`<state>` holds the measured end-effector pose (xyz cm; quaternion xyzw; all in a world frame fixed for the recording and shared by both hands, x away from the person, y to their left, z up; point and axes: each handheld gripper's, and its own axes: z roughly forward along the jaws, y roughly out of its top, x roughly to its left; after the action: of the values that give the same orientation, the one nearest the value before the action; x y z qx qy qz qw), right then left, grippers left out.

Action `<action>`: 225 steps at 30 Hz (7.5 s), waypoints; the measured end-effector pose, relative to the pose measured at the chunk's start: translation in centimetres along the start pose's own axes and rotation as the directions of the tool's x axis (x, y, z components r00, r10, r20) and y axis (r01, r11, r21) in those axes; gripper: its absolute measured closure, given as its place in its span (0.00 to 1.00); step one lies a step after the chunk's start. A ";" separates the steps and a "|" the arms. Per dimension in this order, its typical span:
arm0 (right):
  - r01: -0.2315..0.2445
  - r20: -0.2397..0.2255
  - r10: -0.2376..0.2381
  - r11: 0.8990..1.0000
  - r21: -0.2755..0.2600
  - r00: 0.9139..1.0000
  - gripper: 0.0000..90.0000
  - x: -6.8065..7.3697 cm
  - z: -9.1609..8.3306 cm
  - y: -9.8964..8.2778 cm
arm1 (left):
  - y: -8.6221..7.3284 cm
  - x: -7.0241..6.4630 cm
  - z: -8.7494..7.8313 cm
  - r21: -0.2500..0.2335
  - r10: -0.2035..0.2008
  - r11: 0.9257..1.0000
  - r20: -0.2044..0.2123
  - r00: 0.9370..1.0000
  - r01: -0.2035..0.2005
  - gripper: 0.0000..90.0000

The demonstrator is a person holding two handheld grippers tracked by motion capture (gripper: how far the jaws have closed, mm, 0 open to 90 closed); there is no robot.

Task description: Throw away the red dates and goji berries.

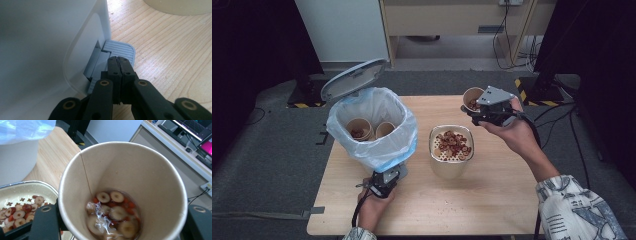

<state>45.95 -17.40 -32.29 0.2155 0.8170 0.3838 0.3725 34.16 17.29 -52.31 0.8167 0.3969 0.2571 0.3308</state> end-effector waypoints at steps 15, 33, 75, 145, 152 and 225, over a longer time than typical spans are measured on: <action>0.095 0.048 -0.097 0.995 0.033 0.994 0.35 0.3 0.3 0.9 | 0.0 -0.1 0.0 0.000 -0.011 1.000 0.005 1.000 0.011 0.98; 0.277 0.096 -0.284 0.958 0.072 0.954 0.35 0.5 -0.3 2.7 | 0.0 -0.1 0.0 0.001 -0.008 1.000 0.004 1.000 0.008 0.98; 0.574 0.142 -0.609 0.788 0.220 0.781 0.36 2.7 -0.6 4.6 | 0.0 0.0 0.0 0.002 -0.011 1.000 0.007 1.000 0.010 0.98; 0.679 0.125 -0.718 0.691 0.247 0.685 0.36 3.9 -0.7 5.4 | 0.1 0.0 0.0 0.004 -0.002 1.000 0.009 1.000 0.002 0.98; 0.686 0.122 -0.725 0.684 0.248 0.678 0.36 3.9 -0.8 5.4 | 0.1 -0.1 0.0 0.005 -0.007 1.000 0.003 1.000 0.007 0.98; 0.832 0.140 -0.899 0.437 0.343 0.415 0.37 3.3 -1.8 9.0 | 0.1 -0.1 0.1 0.003 0.004 1.000 0.005 1.000 -0.004 0.98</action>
<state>43.04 -10.65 -25.93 -0.1446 0.7785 0.0034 0.6108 34.21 17.15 -52.27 0.8188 0.3947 0.2550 0.3299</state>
